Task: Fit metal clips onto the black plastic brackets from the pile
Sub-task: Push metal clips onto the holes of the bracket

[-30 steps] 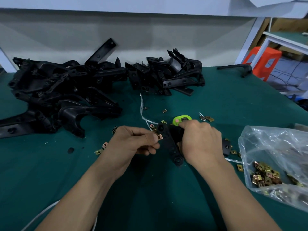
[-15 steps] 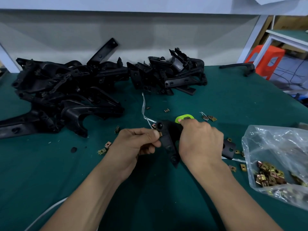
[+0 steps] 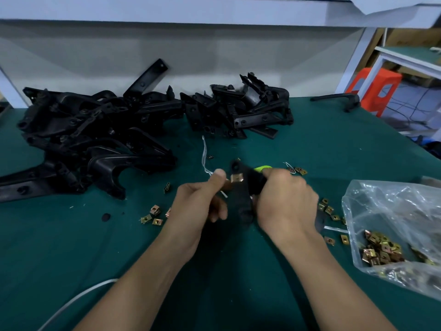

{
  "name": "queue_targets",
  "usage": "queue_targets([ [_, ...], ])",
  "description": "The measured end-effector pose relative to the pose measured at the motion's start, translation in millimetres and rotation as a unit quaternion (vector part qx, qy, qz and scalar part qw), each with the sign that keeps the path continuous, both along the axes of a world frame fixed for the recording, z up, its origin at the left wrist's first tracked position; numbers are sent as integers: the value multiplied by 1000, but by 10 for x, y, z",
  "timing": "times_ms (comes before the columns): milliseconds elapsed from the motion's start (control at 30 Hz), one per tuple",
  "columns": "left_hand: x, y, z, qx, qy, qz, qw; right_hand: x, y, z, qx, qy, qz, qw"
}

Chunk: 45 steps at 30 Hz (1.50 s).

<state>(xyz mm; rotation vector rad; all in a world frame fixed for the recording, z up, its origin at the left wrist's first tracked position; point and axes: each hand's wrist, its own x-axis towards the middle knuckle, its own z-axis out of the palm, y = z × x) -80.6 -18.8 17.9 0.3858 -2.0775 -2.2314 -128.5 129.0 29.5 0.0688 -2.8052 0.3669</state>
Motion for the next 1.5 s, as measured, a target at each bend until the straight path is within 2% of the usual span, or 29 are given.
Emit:
queue_targets([
  [67, 11, 45, -72, -134, 32, 18, 990, -75, 120, 52, -60, 18, -45, 997],
  [133, 41, 82, -137, -255, 76, 5, 964, -128, 258, 73, -101, 16, -65, 993],
  [267, 41, 212, -259, -440, 110, -78, 888, -170, 358, 46, -123, 5, -68, 990],
  [333, 30, 266, -307, -507, 126, -94, 848, -175, 333, 28, -124, 4, -66, 990],
  [400, 4, 290, -314, -524, 147, -91, 834, -175, 298, 6, -119, -1, -60, 991],
  [567, -22, 327, -291, -493, 163, -81, 851, -142, 239, -40, -110, -20, -32, 993],
  [633, -7, 334, -302, -500, 142, -69, 852, -134, 238, -40, -105, -23, -32, 994],
  [700, -8, 323, -298, -473, 115, -32, 873, -130, 237, -36, -107, -27, -30, 993],
  [800, -45, 233, -249, -314, 56, 10, 948, -121, 226, -40, -110, -22, -21, 993],
  [867, -63, 144, -201, -226, 12, -5, 974, -116, 210, -53, -105, -14, -18, 994],
  [933, -56, 78, -157, -156, 7, -25, 987, -113, 191, -61, -99, -11, -17, 995],
  [1067, -32, 48, -110, -82, 40, -49, 995, -102, 171, -74, -99, -16, -7, 995],
  [1233, -6, 102, -54, -73, 79, -54, 993, -98, 173, -61, -96, -15, -4, 995],
  [1367, 29, 114, 3, -36, 54, -43, 997, -88, 172, -51, -91, -11, 1, 996],
  [1500, 38, 120, 17, 42, 21, -33, 998, -95, 183, -43, -92, -9, -6, 996],
])
